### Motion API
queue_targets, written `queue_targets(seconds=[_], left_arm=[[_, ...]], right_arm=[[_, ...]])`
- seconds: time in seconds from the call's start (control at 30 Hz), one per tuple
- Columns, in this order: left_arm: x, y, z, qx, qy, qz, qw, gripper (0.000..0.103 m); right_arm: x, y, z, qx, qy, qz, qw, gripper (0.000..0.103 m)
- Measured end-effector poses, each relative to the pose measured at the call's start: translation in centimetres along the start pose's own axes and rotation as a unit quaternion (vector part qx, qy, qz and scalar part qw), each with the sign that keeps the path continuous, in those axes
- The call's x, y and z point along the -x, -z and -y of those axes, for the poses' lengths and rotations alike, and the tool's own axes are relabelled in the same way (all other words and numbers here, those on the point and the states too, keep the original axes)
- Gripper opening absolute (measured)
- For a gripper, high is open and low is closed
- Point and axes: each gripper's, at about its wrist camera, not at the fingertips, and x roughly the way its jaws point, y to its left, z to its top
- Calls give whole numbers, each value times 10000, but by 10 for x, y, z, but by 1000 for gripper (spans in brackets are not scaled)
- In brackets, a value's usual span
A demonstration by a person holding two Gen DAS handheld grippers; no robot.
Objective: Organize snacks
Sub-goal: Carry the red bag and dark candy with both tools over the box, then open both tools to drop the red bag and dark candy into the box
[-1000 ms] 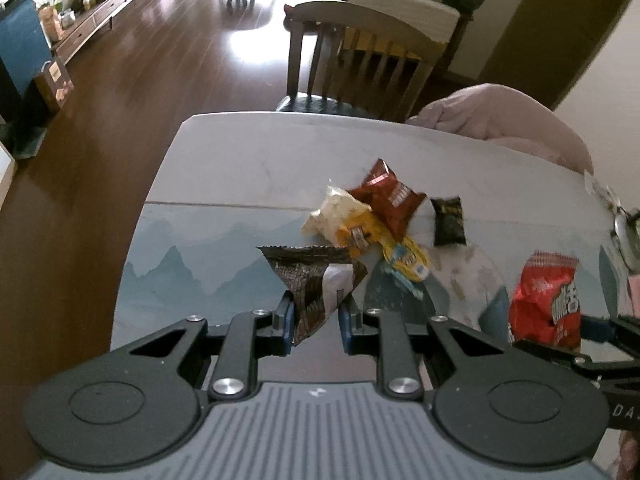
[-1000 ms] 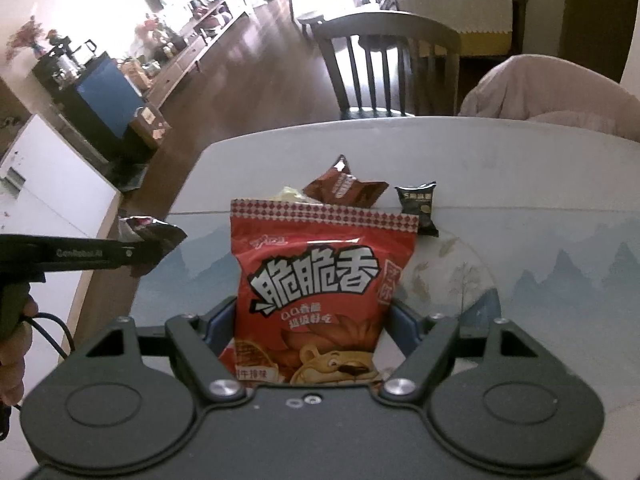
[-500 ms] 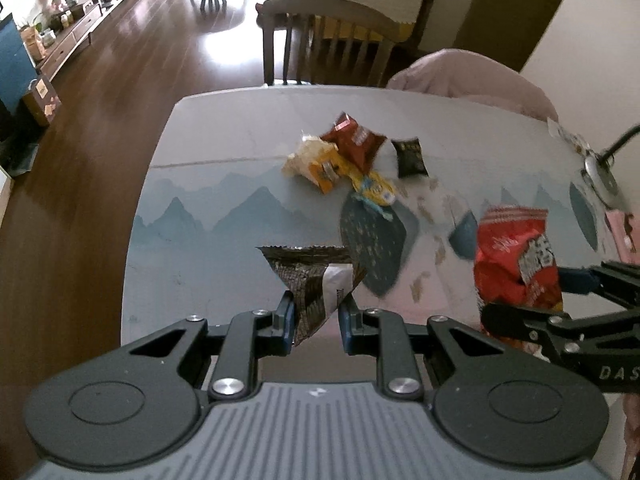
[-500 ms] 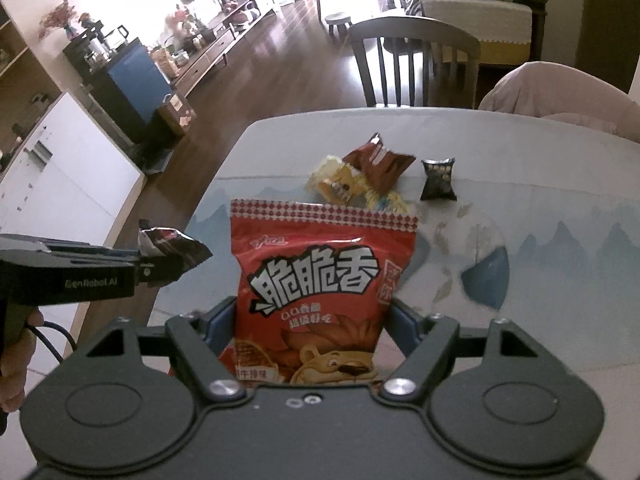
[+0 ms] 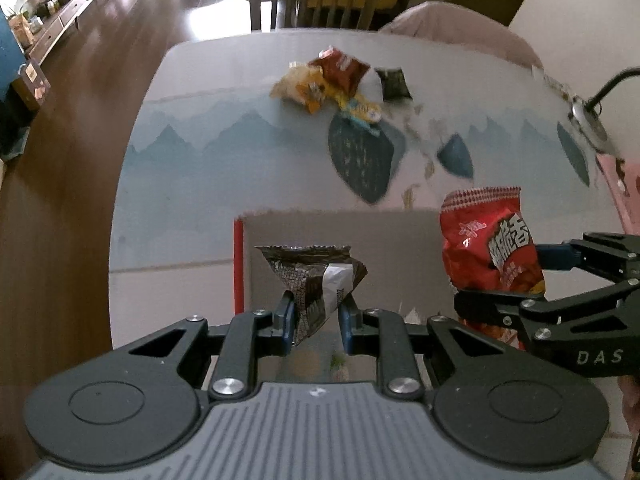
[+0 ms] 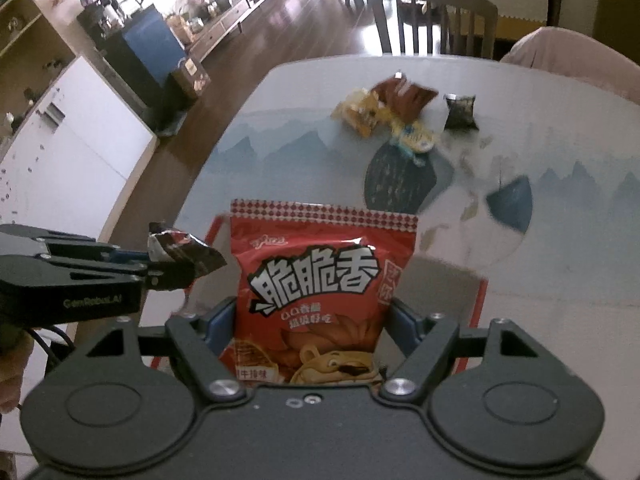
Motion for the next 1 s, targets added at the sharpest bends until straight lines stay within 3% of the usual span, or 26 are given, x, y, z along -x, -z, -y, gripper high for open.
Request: queue_targets(seconds=[0.4,1.0], left_arm=[[-43,43,8,-182,21,-466,9987,21],[-103,67,16,-159,-25,-1001,9948,21]], right_arm=[[-35,51,-8,83,322,-415,9986,77],[-51,64,-2,253,810,-766,9934,77]])
